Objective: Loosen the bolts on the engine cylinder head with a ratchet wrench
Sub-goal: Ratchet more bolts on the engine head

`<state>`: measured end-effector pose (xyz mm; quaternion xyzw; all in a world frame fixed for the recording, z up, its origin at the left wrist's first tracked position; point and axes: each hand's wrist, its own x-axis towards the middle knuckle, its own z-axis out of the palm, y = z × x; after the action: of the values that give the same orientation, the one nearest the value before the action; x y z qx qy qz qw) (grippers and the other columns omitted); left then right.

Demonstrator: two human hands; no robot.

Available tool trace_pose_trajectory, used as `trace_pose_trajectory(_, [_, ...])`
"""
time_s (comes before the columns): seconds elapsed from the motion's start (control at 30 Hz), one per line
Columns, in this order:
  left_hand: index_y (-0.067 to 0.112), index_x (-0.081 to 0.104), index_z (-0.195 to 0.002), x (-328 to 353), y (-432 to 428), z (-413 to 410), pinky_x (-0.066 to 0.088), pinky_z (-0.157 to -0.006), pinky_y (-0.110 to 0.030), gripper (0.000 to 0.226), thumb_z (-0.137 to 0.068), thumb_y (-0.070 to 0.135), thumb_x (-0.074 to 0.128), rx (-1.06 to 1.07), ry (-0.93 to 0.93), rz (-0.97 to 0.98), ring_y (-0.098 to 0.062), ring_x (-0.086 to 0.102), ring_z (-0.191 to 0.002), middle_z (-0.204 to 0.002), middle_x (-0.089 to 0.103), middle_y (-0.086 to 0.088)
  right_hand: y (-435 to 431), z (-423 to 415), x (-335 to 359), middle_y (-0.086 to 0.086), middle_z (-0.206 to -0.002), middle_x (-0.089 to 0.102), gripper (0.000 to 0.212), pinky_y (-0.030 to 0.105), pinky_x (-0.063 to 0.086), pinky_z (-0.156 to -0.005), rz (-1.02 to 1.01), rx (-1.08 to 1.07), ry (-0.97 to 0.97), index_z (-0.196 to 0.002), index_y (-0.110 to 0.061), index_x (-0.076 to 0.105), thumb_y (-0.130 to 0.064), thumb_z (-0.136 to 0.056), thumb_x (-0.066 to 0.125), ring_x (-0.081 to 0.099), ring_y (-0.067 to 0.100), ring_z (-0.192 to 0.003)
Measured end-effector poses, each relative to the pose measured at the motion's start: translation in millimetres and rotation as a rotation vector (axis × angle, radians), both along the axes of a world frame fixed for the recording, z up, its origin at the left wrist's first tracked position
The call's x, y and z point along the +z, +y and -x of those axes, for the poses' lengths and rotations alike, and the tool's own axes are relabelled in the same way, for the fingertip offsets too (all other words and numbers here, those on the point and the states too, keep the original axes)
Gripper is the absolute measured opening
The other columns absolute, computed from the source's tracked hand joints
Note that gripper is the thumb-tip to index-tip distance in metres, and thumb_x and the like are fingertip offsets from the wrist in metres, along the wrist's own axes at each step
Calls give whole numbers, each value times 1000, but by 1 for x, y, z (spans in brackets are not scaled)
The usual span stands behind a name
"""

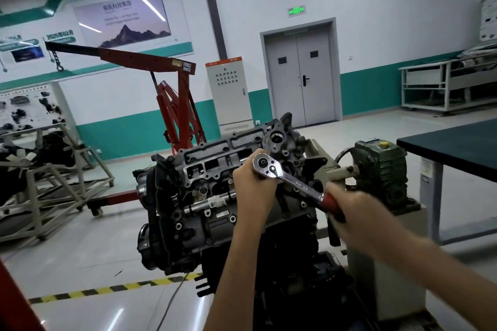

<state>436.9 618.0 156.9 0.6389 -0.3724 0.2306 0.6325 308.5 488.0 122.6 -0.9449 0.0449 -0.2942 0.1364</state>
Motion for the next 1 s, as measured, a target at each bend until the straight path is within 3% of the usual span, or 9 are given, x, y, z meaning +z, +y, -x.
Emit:
trace_pose_trajectory(0.13, [12, 41, -61, -5, -11, 4, 33, -52, -28, 36, -77, -15, 58, -34, 43, 104, -2, 31, -55, -56, 40, 13, 73, -2, -44, -13, -60, 49, 35, 4, 37, -47, -458, 18, -119, -98, -26, 44, -7, -74, 63, 50, -5, -48])
trace_pose_trajectory(0.27, [25, 36, -59, -5, -11, 0, 24, -52, -24, 50, -81, -16, 54, -111, 75, 106, -2, 24, -55, -54, 32, 15, 99, -8, -52, -9, -60, 50, 29, 10, 40, -47, -577, 52, -100, -92, -23, 42, -9, -75, 61, 51, 4, -49])
trace_pose_trajectory(0.37, [19, 44, -53, -2, -8, -5, 29, -55, -28, 44, -76, -18, 51, -94, 104, 32, -6, 30, -53, -52, 38, 15, 61, 2, -38, -9, -58, 47, 33, 8, 37, -46, -405, 41, -45, -97, -25, 43, -7, -75, 61, 47, 3, -46])
trace_pose_trajectory(0.43, [12, 45, -53, 0, -4, -4, 32, -55, -22, 32, -73, -12, 52, -59, 38, -42, -2, 32, -51, -50, 42, 13, 24, 8, -20, 0, -66, 58, 31, 25, 49, -56, -188, 42, -1, -104, -18, 49, -8, -76, 60, 54, 11, -55])
trace_pose_trajectory(0.5, [25, 38, -51, 4, -1, -1, 26, -49, -11, 44, -72, -11, 52, -69, -19, -82, 0, 33, -47, -45, 42, 15, -12, 7, 9, 2, -74, 62, 31, 34, 53, -63, 62, 10, 19, -107, -14, 52, -8, -78, 61, 59, 16, -62])
trace_pose_trajectory(0.63, [25, 38, -53, 6, 1, -3, 26, -49, -12, 50, -77, -14, 58, -80, -37, -88, -1, 33, -48, -46, 40, 15, -42, -3, 54, -3, -71, 60, 24, 26, 47, -60, 309, -9, -24, -97, -18, 54, -8, -76, 60, 53, 12, -58])
trace_pose_trajectory(0.8, [21, 41, -60, -5, 3, -1, 29, -49, -17, 43, -73, -15, 58, -14, -59, 33, -3, 35, -51, -52, 42, 13, 6, 1, -4, -2, -69, 58, 31, 25, 52, -57, -70, 40, 15, -109, -14, 49, -10, -80, 59, 56, 9, -56])
trace_pose_trajectory(0.9, [16, 44, -65, -7, -7, 6, 33, -51, -23, 36, -76, -15, 58, -14, 11, 129, -2, 34, -53, -55, 42, 13, 64, -3, -39, -8, -63, 52, 40, 8, 41, -52, -397, 10, -74, -112, -18, 47, -11, -76, 62, 52, 2, -51])
trace_pose_trajectory(1.0, [21, 34, -60, -2, -12, 4, 22, -48, -25, 46, -81, -16, 49, -157, 162, 223, -8, 22, -54, -55, 28, 13, 103, -12, -52, -2, -68, 55, 36, 17, 44, -55, -540, 26, -83, -109, -15, 46, -15, -76, 60, 53, 8, -57])
